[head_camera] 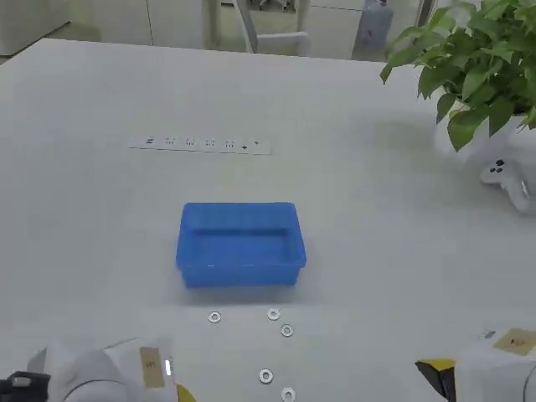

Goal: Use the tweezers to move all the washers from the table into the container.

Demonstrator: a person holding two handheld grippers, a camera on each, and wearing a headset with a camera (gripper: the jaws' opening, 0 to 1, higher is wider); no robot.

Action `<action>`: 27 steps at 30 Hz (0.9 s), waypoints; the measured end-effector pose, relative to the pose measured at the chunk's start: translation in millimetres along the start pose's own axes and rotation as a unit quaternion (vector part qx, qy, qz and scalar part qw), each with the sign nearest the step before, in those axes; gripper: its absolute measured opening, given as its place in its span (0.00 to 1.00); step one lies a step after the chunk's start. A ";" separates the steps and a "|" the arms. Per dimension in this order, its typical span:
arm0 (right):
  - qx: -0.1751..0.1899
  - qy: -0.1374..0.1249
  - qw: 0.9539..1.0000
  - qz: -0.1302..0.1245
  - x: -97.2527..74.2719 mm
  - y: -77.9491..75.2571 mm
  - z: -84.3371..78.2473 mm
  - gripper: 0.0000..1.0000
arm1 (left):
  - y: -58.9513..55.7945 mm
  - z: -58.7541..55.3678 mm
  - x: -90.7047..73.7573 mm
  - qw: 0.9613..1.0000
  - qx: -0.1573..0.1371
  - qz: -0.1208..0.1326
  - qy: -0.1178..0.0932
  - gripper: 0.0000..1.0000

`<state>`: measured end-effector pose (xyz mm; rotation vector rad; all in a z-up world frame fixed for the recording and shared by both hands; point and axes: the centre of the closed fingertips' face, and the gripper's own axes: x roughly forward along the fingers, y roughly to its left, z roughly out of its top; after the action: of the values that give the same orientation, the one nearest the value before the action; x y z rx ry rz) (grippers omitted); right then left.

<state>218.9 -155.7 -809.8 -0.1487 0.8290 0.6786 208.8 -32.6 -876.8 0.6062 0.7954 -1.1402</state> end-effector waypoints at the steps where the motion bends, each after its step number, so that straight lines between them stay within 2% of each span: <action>1: 0.001 0.001 1.000 0.001 1.0 1.0 -0.4 0.91 | -1.1 -0.7 1.0 1.000 0.007 -0.005 0.003 0.05; 4: 0.000 0.002 1.000 0.013 2.8 8.5 -0.6 0.89 | -3.1 -0.5 2.3 1.000 0.026 -0.013 0.006 0.00; 6: -0.011 0.005 1.000 0.025 4.5 14.9 -1.5 0.84 | -5.0 0.3 2.4 0.999 0.035 -0.021 0.006 0.00; 8: -0.031 0.013 0.999 0.036 7.3 20.5 -3.9 0.78 | -8.3 2.2 0.3 0.999 0.042 -0.030 0.006 0.00; 10: -0.058 0.023 0.997 0.047 9.5 25.3 -6.7 0.70 | -9.6 8.2 -5.0 0.998 0.050 -0.027 0.001 0.00; 12: -0.104 0.030 0.993 0.048 13.5 27.8 -6.8 0.62 | -10.3 18.1 -13.3 0.998 0.063 -0.023 -0.013 0.00; 13: -0.132 0.037 0.989 0.050 16.3 29.8 -7.8 0.58 | -10.4 22.2 -16.4 0.998 0.064 -0.021 -0.019 0.00; 16: -0.176 0.046 0.981 0.064 23.3 36.5 -8.3 0.48 | -12.7 33.8 -27.6 0.997 0.062 -0.019 -0.030 0.00; 19: -0.191 0.037 0.978 0.077 29.5 43.5 -3.4 0.41 | -15.4 47.7 -38.5 0.996 0.071 -0.014 -0.045 0.00; 21: -0.199 0.038 0.975 0.090 33.5 47.7 -2.0 0.41 | -16.9 56.6 -45.1 0.995 0.081 -0.010 -0.052 0.00; 25: -0.208 0.028 0.970 0.122 39.6 58.3 1.1 0.33 | -20.4 73.4 -53.3 0.994 0.094 -0.009 -0.063 0.00; 26: -0.212 0.026 0.968 0.128 41.7 60.7 1.2 0.33 | -21.4 77.0 -54.4 0.993 0.097 -0.009 -0.066 0.00; 27: -0.222 0.028 0.964 0.140 43.5 64.7 0.2 0.33 | -22.9 81.3 -55.3 0.993 0.097 -0.012 -0.069 0.00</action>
<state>200.5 -83.3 -832.5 -0.4640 0.7484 1.1286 195.2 -72.0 -784.9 0.6726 0.5780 -1.2767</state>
